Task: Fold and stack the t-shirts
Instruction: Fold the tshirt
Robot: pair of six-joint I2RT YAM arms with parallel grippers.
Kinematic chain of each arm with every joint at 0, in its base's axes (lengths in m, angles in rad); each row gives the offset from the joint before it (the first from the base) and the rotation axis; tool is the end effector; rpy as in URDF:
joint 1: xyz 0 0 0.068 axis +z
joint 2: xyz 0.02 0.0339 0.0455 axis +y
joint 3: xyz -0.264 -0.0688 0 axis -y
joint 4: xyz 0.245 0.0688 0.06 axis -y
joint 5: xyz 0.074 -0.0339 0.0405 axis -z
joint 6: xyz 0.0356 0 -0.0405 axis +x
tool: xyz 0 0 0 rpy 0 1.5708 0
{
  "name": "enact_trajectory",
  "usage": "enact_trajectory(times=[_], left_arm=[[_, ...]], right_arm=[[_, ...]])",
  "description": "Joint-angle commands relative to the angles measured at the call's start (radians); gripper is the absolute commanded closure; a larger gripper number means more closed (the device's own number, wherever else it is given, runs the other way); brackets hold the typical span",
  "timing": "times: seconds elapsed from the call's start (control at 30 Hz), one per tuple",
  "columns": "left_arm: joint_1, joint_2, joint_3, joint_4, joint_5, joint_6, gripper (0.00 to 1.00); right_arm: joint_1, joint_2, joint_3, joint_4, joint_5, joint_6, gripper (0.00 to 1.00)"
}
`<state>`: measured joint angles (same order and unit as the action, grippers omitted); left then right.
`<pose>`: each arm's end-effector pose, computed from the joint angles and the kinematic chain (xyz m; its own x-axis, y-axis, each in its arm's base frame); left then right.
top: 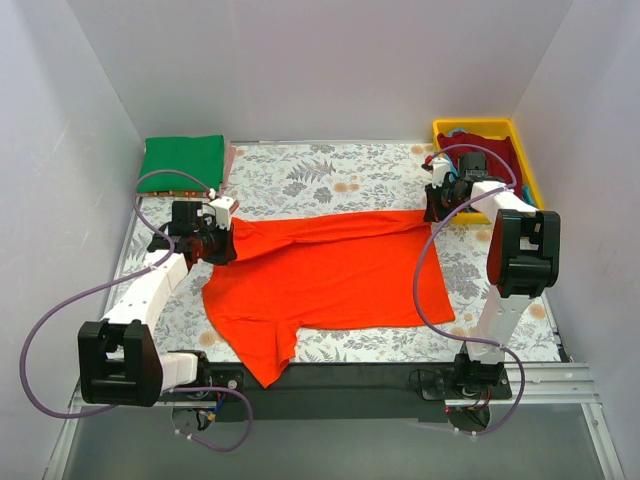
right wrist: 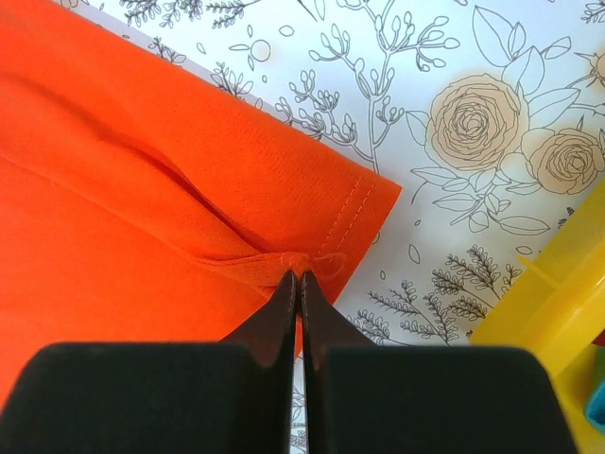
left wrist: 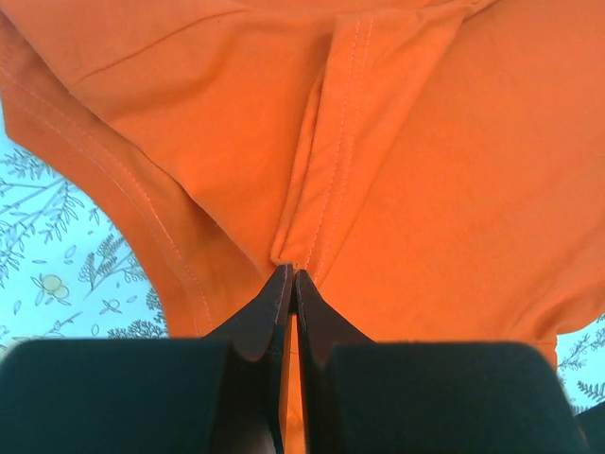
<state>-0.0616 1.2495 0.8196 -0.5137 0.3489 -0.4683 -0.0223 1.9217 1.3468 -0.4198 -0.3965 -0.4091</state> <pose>0.2462 -0.0274 0.2294 -0.8376 -0.3733 -0.3988 -0.1345 0.8485 -0.5119 0.4074 0.0047 0.1890 -0.6937 -0.3515 -0.6286 -0.5076 0.8578 0.0804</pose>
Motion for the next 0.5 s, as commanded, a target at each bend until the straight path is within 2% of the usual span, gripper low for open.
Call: enact_trajectory(times=[0.0, 0.47], left_arm=[[0.003, -0.047, -0.028, -0.043, -0.008, 0.005, 1.0], [0.003, -0.064, -0.022, -0.031, -0.106, 0.055, 1.0]], right_arm=[[-0.007, -0.01, 0.028, -0.019, -0.01, -0.017, 0.99], [-0.022, -0.058, -0.012, -0.027, -0.011, -0.057, 0.99]])
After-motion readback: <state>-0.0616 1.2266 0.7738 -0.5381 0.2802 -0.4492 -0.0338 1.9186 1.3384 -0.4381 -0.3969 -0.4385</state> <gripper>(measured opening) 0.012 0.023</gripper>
